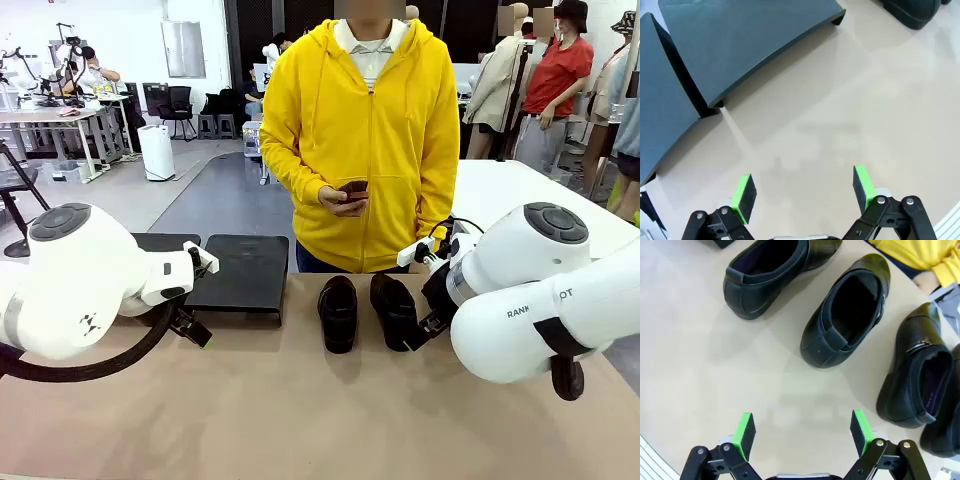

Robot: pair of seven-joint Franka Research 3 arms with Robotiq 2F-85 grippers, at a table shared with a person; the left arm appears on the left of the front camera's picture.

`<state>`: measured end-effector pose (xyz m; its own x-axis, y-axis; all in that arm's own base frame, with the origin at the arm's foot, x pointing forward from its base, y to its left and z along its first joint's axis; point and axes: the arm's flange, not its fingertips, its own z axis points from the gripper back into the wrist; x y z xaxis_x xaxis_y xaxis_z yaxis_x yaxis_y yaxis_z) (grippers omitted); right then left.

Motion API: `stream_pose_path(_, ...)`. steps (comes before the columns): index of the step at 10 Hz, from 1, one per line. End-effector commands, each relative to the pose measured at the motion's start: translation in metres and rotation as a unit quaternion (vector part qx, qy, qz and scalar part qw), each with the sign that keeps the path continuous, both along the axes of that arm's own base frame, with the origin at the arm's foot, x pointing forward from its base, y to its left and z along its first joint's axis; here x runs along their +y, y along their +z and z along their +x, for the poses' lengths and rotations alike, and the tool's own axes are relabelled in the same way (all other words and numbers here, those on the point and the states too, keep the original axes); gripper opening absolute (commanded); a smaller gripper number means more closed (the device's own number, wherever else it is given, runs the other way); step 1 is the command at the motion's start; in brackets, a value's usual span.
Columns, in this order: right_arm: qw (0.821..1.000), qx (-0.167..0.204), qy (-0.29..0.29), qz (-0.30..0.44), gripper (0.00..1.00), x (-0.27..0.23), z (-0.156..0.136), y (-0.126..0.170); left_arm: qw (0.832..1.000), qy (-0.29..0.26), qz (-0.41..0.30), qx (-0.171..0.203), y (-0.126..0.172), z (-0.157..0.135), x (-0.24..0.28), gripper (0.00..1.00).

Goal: Organize the shoes by placing them on the stand.
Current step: Pick up one Shoe and place it in the middle of the table.

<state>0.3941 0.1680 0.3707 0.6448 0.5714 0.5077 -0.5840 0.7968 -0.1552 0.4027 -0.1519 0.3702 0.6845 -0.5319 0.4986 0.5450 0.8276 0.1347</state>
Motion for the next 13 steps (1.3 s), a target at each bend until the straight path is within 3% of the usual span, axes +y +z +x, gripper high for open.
stream_pose_path(1,1.000,0.000,0.000,0.000,1.00,0.0000,0.0000,0.0001,1.000,0.000,0.000,0.000,0.0002,-0.0001,0.0000,1.00)
stream_pose_path(13,1.000,0.000,0.000,0.000,1.00,0.0001,0.0000,0.0000,1.000,0.000,0.000,0.000,0.0002,-0.0001,0.0000,1.00)
